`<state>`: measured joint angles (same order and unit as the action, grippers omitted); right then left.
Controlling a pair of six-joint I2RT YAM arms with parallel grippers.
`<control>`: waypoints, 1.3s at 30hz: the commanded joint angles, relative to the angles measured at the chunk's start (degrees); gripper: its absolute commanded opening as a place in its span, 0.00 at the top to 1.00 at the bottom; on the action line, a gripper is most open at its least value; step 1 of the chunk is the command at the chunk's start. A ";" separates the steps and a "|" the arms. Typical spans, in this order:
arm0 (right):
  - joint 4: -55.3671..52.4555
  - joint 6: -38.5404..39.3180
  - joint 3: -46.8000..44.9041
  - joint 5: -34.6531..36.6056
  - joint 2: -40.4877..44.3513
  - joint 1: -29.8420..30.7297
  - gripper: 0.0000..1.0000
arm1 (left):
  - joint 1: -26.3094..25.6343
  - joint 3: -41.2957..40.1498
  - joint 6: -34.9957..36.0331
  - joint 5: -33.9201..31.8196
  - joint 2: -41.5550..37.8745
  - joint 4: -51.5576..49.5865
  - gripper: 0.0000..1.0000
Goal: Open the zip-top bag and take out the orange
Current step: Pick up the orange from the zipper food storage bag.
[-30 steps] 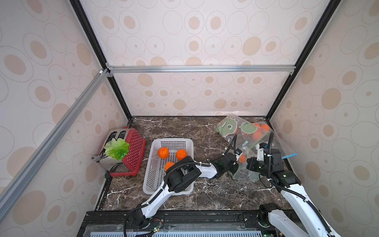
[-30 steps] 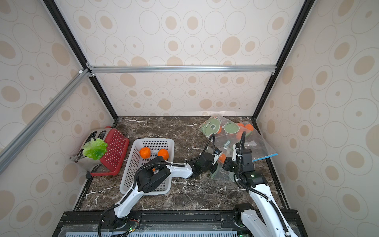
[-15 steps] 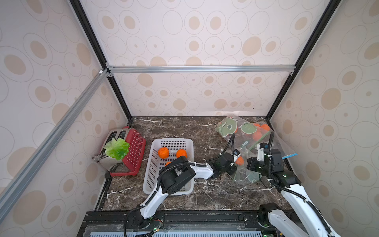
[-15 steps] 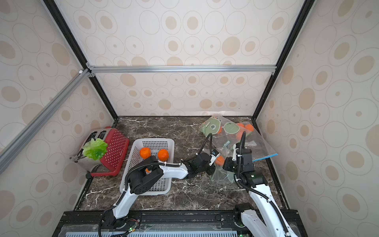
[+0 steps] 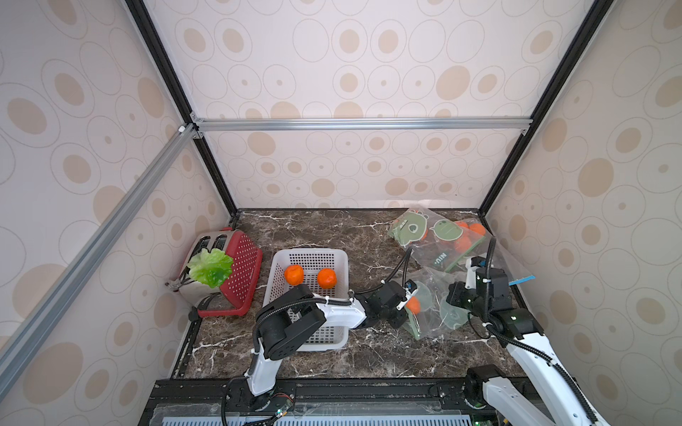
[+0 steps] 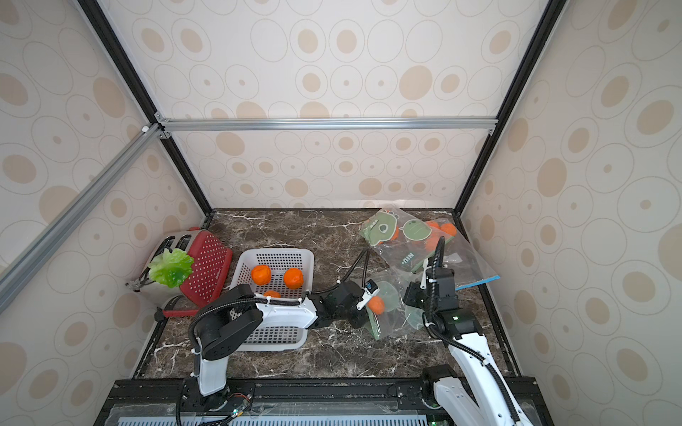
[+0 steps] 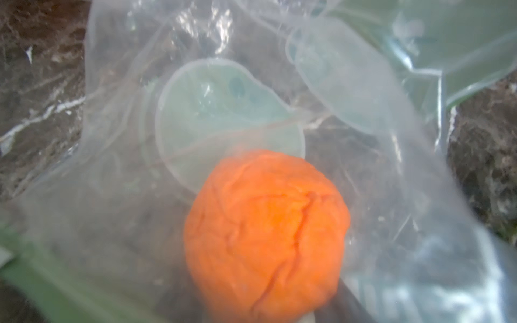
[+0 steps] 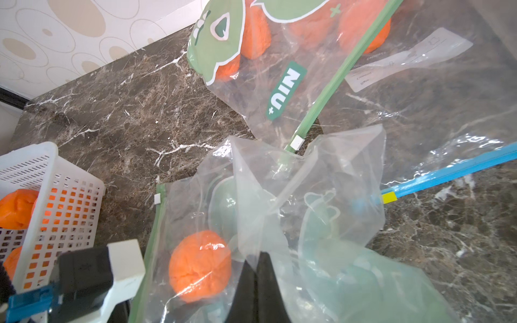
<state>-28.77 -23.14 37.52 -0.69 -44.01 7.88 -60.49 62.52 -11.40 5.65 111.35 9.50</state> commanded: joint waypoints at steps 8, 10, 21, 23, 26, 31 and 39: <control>-1.66 -0.77 -0.08 4.06 1.01 -0.80 1.00 | 0.08 -2.97 7.35 3.43 -9.46 -13.24 0.75; -1.79 -0.86 -0.14 4.37 1.23 -0.84 1.00 | 0.25 -3.67 7.27 3.91 -10.74 -13.41 0.75; -2.81 -1.11 -0.16 7.23 2.63 -1.11 1.00 | 0.25 -4.41 7.62 6.34 -13.47 -18.10 0.75; -2.91 -1.12 -0.17 7.43 2.95 -1.11 1.00 | 0.28 -4.84 7.62 6.12 -15.00 -19.93 0.75; -2.74 -1.12 -0.43 7.50 3.24 -1.19 1.00 | 0.26 -5.38 7.58 5.50 -17.57 -23.21 0.75; -2.26 -1.12 -0.61 7.10 2.96 -1.29 1.00 | 0.26 -6.79 7.63 6.03 -22.94 -28.35 0.75; -1.99 -1.12 -0.68 6.47 3.22 -1.45 1.00 | 0.29 -6.89 7.13 1.43 -26.95 -37.99 0.75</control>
<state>-30.81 -23.55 37.47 5.65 -41.36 6.98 -60.31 55.83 -5.06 9.19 86.17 -22.68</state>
